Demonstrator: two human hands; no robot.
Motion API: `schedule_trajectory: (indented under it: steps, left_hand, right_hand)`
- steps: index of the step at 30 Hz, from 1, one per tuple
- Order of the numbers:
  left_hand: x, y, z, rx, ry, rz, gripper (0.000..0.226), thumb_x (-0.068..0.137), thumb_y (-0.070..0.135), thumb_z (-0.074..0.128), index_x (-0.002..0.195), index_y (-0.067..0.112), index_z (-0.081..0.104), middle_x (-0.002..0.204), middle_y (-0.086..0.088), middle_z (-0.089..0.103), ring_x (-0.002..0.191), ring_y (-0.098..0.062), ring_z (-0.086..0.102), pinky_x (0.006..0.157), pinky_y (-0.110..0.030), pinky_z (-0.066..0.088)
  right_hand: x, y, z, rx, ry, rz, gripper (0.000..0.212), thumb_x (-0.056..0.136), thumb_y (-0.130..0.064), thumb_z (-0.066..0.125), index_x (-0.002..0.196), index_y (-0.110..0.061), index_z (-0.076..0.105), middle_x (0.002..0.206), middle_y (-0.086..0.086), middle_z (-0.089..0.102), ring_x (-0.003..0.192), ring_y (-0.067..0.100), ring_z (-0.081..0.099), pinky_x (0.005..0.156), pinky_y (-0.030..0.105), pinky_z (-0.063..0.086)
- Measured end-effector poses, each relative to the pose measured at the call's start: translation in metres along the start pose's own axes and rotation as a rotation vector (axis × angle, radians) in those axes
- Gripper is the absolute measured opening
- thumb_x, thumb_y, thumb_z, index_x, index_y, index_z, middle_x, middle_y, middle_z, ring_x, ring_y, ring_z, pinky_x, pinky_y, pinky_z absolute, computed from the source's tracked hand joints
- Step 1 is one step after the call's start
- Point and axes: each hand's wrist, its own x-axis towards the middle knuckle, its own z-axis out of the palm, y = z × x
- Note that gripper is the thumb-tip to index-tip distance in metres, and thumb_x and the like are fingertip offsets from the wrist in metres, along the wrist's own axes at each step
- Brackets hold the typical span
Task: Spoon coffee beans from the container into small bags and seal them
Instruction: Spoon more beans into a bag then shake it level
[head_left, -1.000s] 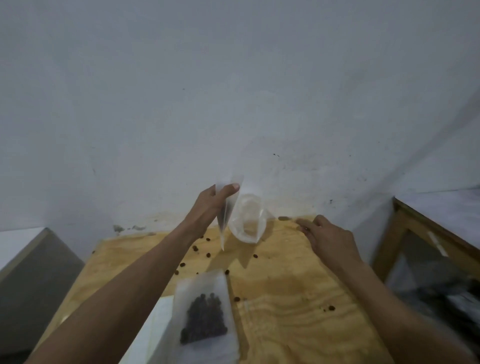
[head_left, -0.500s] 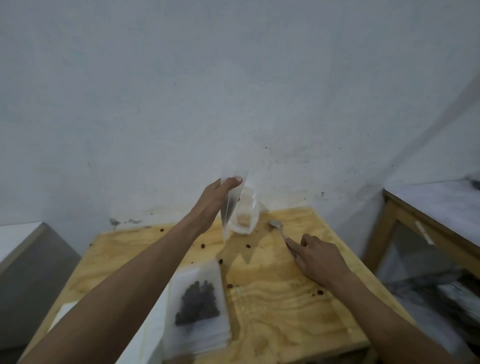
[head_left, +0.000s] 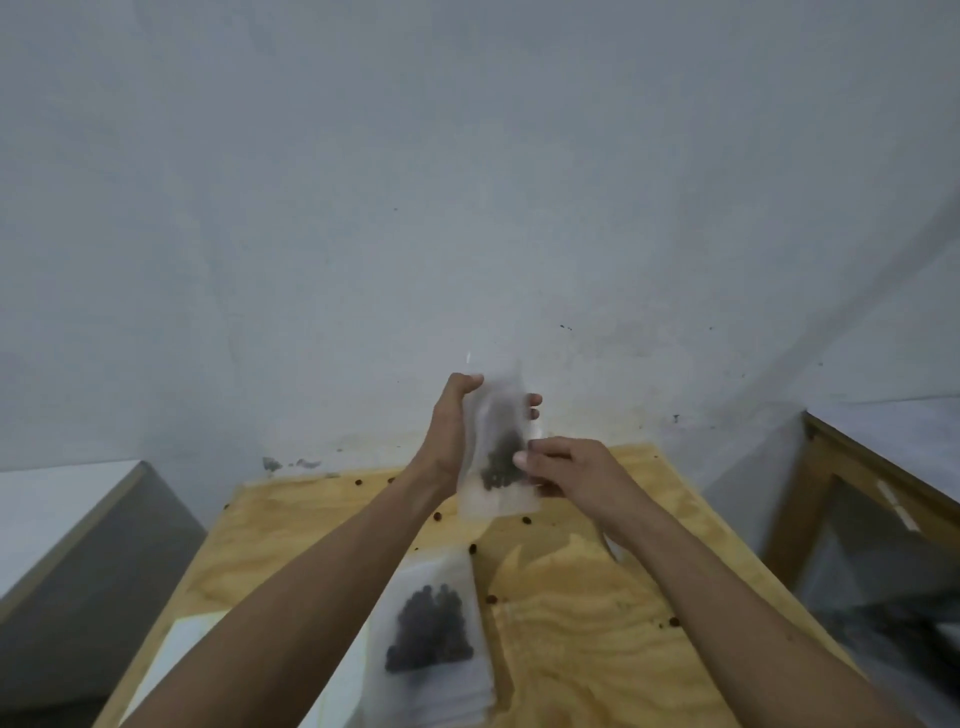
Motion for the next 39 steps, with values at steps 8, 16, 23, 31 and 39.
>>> schedule_trajectory:
  steps: [8, 16, 23, 31, 39]
  left_hand:
    - [0.005, -0.007, -0.05, 0.203, 0.491, 0.279, 0.021, 0.095, 0.029, 0.073, 0.088, 0.009, 0.078, 0.093, -0.006, 0.078, 0.089, -0.023, 0.071, 0.08, -0.037, 0.057]
    - [-0.002, -0.001, -0.048, 0.257, 0.418, 0.278, 0.013, 0.093, 0.017, 0.074, 0.089, 0.006, 0.079, 0.085, -0.01, 0.079, 0.075, -0.022, 0.071, 0.085, -0.045, 0.06]
    - [-0.011, -0.003, -0.044, 0.411, 0.395, 0.281, 0.011, 0.09, 0.017, 0.076, 0.084, 0.01, 0.082, 0.079, -0.011, 0.078, 0.068, -0.019, 0.072, 0.077, -0.038, 0.061]
    - [-0.019, -0.002, -0.048, 0.464, 0.407, 0.258, 0.013, 0.088, 0.009, 0.074, 0.079, 0.001, 0.079, 0.069, -0.011, 0.073, 0.06, -0.019, 0.065, 0.063, -0.026, 0.056]
    - [-0.021, -0.002, -0.058, 0.464, 0.465, 0.252, 0.011, 0.086, 0.006, 0.075, 0.079, -0.001, 0.079, 0.064, -0.013, 0.071, 0.056, -0.019, 0.063, 0.059, -0.026, 0.054]
  right_hand:
    - [0.018, -0.004, 0.0, 0.106, 0.111, -0.063, 0.016, 0.086, -0.019, 0.08, 0.097, -0.009, 0.075, 0.086, -0.004, 0.079, 0.082, 0.008, 0.073, 0.069, 0.016, 0.053]
    - [0.033, -0.028, 0.006, 0.059, 0.124, -0.068, 0.036, 0.082, -0.035, 0.083, 0.111, -0.02, 0.07, 0.106, 0.0, 0.075, 0.09, 0.015, 0.075, 0.086, 0.036, 0.059]
    - [0.042, -0.046, 0.006, -0.067, 0.085, -0.104, 0.021, 0.079, -0.03, 0.086, 0.096, -0.02, 0.08, 0.089, -0.007, 0.078, 0.08, 0.002, 0.071, 0.064, 0.011, 0.051]
    - [0.047, -0.041, 0.024, -0.189, 0.04, -0.09, 0.013, 0.082, -0.029, 0.082, 0.083, -0.016, 0.082, 0.084, -0.003, 0.079, 0.076, 0.012, 0.07, 0.071, 0.028, 0.053]
    - [0.052, -0.036, 0.039, -0.255, 0.034, -0.083, 0.036, 0.084, -0.032, 0.076, 0.061, -0.014, 0.055, 0.055, -0.008, 0.045, 0.06, 0.015, 0.038, 0.056, 0.028, 0.029]
